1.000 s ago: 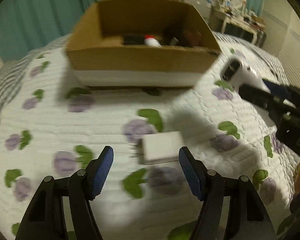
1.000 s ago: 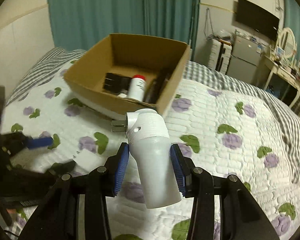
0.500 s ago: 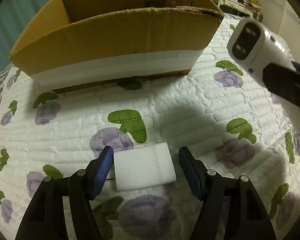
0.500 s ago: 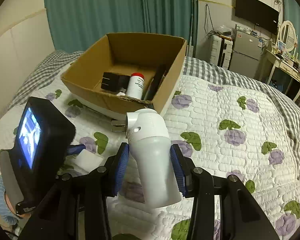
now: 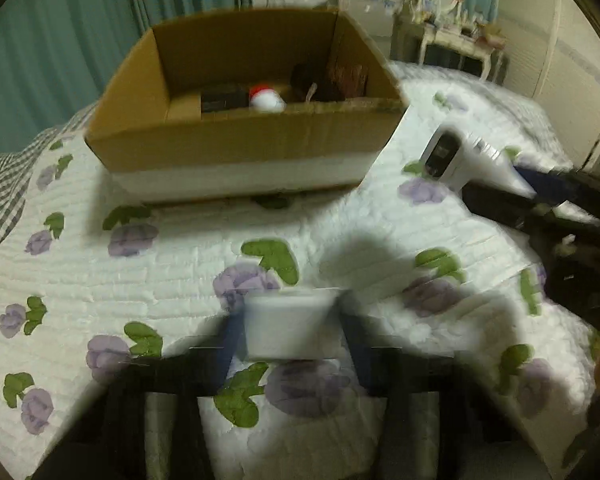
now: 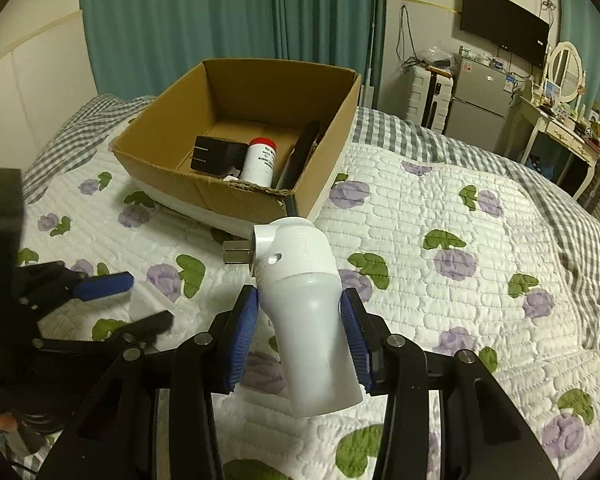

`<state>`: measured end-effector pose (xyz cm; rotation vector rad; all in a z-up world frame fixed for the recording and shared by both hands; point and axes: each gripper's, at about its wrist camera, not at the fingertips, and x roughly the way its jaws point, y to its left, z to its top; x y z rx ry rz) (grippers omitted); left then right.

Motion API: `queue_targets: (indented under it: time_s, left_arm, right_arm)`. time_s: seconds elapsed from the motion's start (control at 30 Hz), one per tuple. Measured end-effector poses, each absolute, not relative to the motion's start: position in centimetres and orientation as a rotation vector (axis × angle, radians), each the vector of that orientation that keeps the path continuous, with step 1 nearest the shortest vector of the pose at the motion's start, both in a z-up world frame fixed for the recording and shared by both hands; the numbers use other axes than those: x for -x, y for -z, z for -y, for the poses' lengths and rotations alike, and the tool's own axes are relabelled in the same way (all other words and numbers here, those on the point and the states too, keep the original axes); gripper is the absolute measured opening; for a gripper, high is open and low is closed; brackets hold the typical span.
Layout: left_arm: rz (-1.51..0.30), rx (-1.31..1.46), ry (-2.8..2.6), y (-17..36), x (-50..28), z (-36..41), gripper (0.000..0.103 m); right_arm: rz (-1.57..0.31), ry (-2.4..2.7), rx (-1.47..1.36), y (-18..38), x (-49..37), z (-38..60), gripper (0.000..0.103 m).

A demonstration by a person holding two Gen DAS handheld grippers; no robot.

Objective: Organize rigid objects
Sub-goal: 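Grasp the small white square pad with the left tool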

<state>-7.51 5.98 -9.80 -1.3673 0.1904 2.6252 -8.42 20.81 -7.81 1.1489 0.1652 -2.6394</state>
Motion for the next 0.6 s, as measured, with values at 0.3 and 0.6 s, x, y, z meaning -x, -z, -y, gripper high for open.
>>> queue_targets:
  time_s: [0.3, 0.6]
  left_arm:
    - [-0.153, 1.410, -2.581, 9.5, 8.4, -5.1, 0.031]
    - [-0.274, 1.464, -2.513, 13.1, 10.3, -6.4, 0.060]
  right_arm:
    - [-0.177, 2.656, -1.145, 7.1, 7.7, -20.6, 0.043]
    - [-0.133, 2.621, -1.210, 9.6, 9.0, -21.2, 0.043]
